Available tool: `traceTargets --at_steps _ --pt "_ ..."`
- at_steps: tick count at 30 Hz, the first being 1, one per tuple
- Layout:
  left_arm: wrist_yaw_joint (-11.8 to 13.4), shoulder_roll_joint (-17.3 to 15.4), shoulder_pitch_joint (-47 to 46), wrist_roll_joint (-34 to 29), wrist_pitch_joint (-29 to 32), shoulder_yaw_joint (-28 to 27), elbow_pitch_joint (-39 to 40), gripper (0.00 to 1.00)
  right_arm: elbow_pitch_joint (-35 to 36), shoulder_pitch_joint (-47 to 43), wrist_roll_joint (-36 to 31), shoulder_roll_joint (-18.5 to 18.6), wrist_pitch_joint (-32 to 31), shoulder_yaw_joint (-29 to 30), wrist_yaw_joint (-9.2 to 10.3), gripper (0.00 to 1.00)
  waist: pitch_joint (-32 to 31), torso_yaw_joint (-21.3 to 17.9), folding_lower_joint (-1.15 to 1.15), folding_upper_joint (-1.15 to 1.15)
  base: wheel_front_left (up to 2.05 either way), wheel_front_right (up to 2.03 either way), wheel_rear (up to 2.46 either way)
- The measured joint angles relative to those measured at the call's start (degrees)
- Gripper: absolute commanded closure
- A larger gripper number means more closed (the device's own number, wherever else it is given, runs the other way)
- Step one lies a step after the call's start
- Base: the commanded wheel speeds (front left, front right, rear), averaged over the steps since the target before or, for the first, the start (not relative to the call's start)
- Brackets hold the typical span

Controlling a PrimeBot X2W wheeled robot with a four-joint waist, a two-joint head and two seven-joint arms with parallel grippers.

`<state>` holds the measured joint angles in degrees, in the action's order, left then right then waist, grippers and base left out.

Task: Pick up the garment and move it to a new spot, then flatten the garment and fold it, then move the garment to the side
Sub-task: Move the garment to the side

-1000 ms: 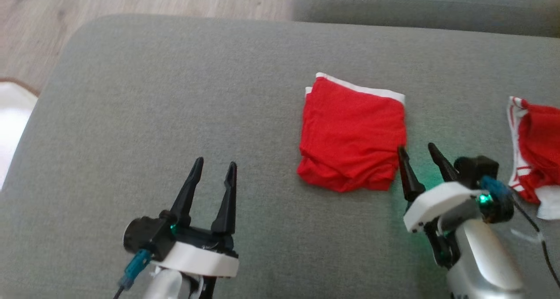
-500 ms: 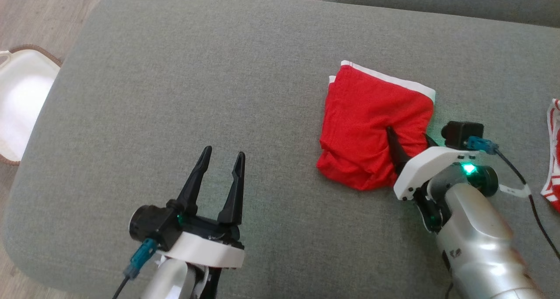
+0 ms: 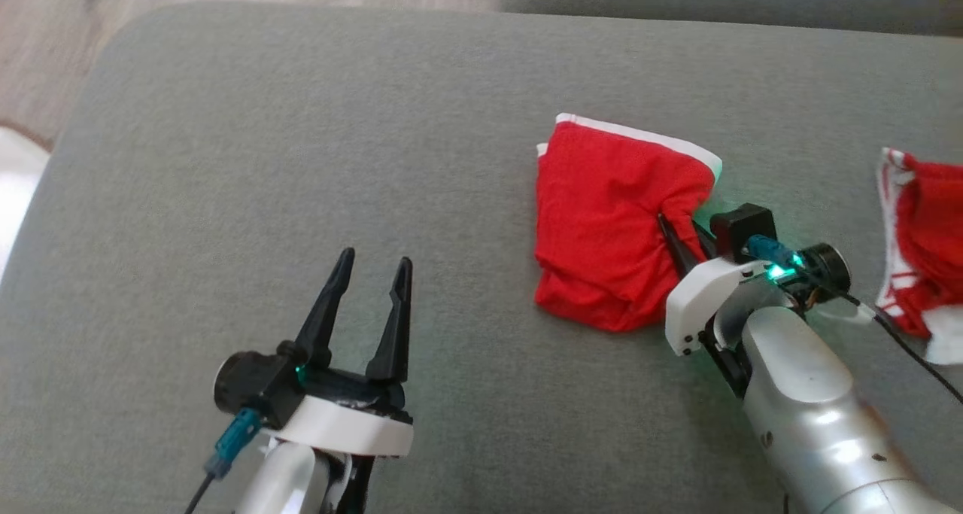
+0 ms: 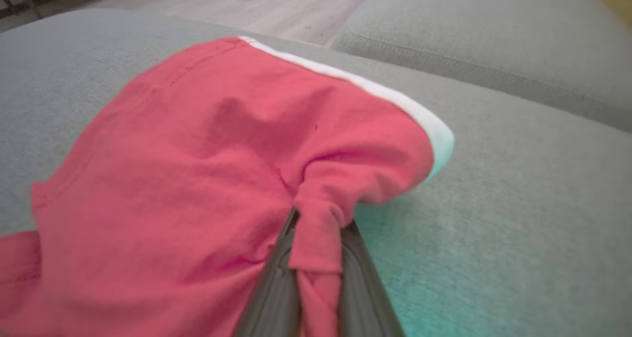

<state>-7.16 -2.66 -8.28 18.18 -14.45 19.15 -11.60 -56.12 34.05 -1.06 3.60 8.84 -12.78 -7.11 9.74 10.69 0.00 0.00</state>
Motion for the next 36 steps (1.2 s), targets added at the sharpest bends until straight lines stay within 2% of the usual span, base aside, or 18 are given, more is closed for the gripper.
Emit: traceTargets --at_steps 6,10,15,26,30,36 --pt "0.0 0.0 0.1 0.01 0.0 -0.54 0.35 0.0 3.02 -0.01 -4.01 1.63 0.22 -1.86 0.0 1.0 -1.39 -2.97 0.0 0.0 0.0 0.0 0.0" --pt "0.01 0.0 0.34 0.18 0.0 -0.69 0.74 0.0 5.88 -0.03 -3.08 5.59 -1.05 -6.2 0.0 1.0 -2.54 -5.23 -0.01 0.0 0.0 0.0 0.0" --pt "0.02 0.0 0.46 0.18 -0.01 -0.71 1.16 0.0 10.66 -0.15 2.89 13.94 -5.0 -12.17 0.0 1.0 -2.94 -7.46 -0.01 0.0 0.0 0.0 0.0" --pt "0.02 0.0 -0.34 0.62 0.0 -0.56 1.68 0.0 22.07 -0.26 17.93 37.07 -16.4 -23.41 0.0 1.0 0.27 -7.89 -0.01 0.0 0.0 0.0 0.0" --pt "0.02 0.01 -1.64 0.78 0.0 -0.57 1.93 0.0 24.18 0.93 20.08 42.21 -19.51 -25.12 0.0 1.0 1.98 -7.37 0.0 0.0 0.0 0.0 0.0" --pt "0.01 0.01 -2.23 0.77 0.0 -0.56 2.07 0.0 24.07 2.21 20.22 46.7 -23.3 -26.14 0.0 1.0 4.3 -6.38 0.0 0.0 0.0 0.0 0.0"
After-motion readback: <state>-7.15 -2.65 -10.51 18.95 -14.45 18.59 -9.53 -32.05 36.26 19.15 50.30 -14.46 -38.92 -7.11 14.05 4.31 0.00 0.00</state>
